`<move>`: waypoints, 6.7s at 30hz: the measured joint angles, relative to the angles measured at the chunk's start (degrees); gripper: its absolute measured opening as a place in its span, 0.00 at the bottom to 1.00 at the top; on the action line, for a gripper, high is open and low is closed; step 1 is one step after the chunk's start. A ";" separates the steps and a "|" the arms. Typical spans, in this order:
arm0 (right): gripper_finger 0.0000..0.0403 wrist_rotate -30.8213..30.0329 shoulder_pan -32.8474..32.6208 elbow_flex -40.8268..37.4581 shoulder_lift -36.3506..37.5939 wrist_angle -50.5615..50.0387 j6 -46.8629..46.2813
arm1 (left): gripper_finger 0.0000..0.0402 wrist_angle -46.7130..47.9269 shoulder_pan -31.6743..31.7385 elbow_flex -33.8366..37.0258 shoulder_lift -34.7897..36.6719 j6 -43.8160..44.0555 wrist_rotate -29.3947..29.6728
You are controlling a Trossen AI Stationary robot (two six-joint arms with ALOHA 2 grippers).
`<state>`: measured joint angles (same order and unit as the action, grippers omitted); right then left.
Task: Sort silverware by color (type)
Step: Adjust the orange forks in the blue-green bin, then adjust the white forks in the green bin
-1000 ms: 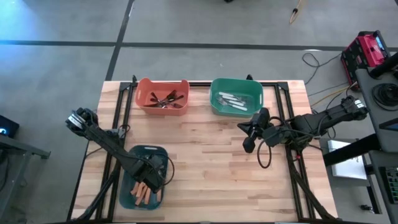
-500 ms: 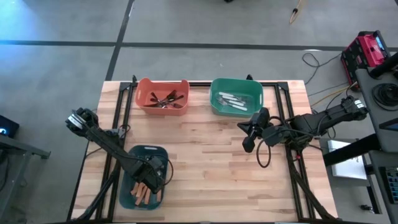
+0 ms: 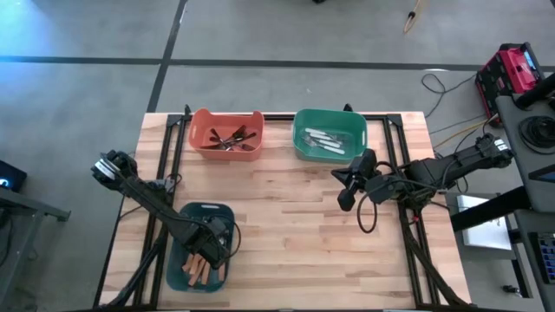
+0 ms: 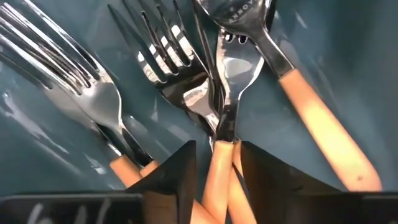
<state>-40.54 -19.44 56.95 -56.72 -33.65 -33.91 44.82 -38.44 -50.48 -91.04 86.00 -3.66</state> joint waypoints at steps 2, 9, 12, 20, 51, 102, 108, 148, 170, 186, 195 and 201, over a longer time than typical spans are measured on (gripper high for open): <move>0.02 -0.02 0.00 -0.01 0.01 -0.01 0.02 | 0.23 -1.47 0.00 0.47 -0.20 0.03 -0.02; 0.02 -0.06 0.00 -0.02 0.00 -0.39 0.03 | 0.06 -6.56 0.00 1.26 -0.53 0.42 -0.33; 0.02 -0.10 0.04 -0.02 0.00 -0.44 0.04 | 0.03 -5.76 0.00 0.80 -0.31 0.39 -0.31; 0.02 -0.13 0.04 -0.02 0.01 -0.46 0.04 | 0.03 -2.19 0.00 -2.58 -0.42 1.16 -0.28; 0.02 0.00 -0.02 -0.04 -0.01 -0.44 1.56 | 0.03 8.67 0.00 -9.81 0.08 18.46 0.20; 0.02 -0.04 0.35 -0.07 -4.60 0.06 1.29 | 0.09 9.14 0.11 -7.22 0.12 27.02 3.08; 0.02 -0.08 0.36 -0.07 -4.60 0.04 1.62 | 0.09 10.23 0.22 -7.09 0.12 27.24 4.19; 0.02 -0.65 0.35 -0.07 -4.60 0.02 3.87 | 0.26 12.06 0.44 -6.89 0.12 29.92 6.16; 0.02 -0.04 0.37 -0.07 -4.58 0.04 4.17 | 0.27 27.70 0.39 -25.23 0.76 13.58 4.13; 0.02 0.10 0.35 -0.07 -4.55 0.07 4.13 | 0.12 15.66 0.46 -13.29 14.89 16.06 10.03; 0.02 0.59 0.35 -0.07 -4.53 0.21 0.94 | 0.09 4.17 0.79 -4.55 17.11 19.74 12.20; 0.02 3.60 1.84 -0.07 -4.53 4.55 1.38 | 0.09 3.58 1.69 -4.11 16.11 18.54 12.20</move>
<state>-36.94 -17.60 56.88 -61.25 -29.10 -32.53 48.40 -36.75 -54.59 -74.93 104.54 8.53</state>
